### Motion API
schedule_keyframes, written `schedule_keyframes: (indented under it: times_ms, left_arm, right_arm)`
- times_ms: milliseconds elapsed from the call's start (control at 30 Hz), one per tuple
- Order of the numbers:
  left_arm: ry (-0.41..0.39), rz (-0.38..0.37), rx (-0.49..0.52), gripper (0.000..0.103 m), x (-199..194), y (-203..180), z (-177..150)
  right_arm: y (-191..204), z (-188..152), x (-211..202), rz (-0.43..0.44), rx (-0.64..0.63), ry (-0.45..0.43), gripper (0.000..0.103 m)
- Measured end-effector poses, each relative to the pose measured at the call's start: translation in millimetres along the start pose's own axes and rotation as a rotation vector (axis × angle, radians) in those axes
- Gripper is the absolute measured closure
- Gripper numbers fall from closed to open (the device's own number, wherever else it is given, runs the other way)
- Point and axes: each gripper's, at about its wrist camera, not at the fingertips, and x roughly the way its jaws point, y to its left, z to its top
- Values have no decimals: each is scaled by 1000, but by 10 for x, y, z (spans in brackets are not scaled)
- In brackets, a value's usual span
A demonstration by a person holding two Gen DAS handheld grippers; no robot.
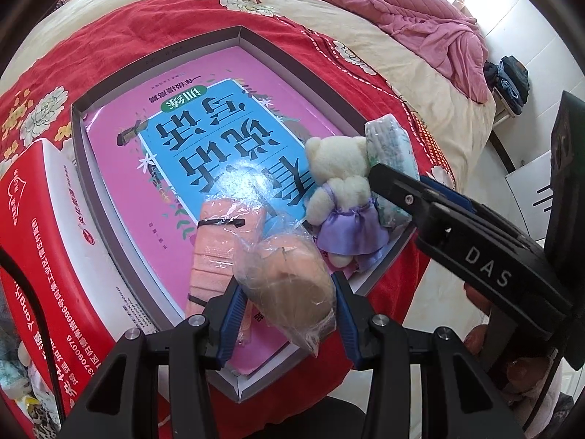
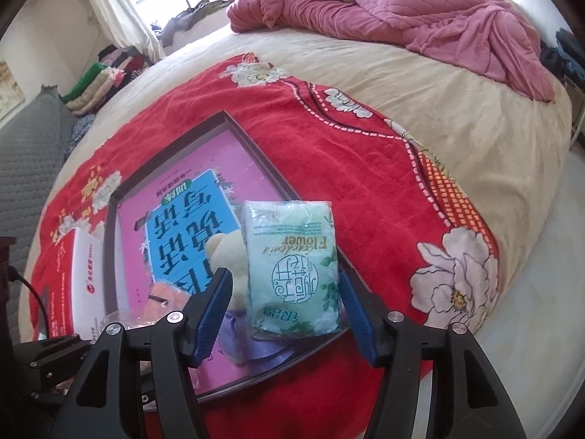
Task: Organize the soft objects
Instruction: 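Lower the sponge bag and tissue pack onto the book and open both tools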
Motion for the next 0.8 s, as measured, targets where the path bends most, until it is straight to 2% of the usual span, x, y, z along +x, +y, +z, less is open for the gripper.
schedule_keyframes:
  times_ms: [100,467,600,800]
  left_arm:
    - [0,-3,-4,57,-4,2,1]
    - [7,0,4,56,6,-13,11]
    - [1,-9,-1,54,-4,-16,12]
    - [-15,-5,3,46,-61,-25,10]
  right_arm:
    - [35,-16,56,36,9,18,40]
    - [106,-28,145,34,5,41,40]
    - [77,-27,112,25,11,39,35]
    - [49,-12,27,18,16,25,35]
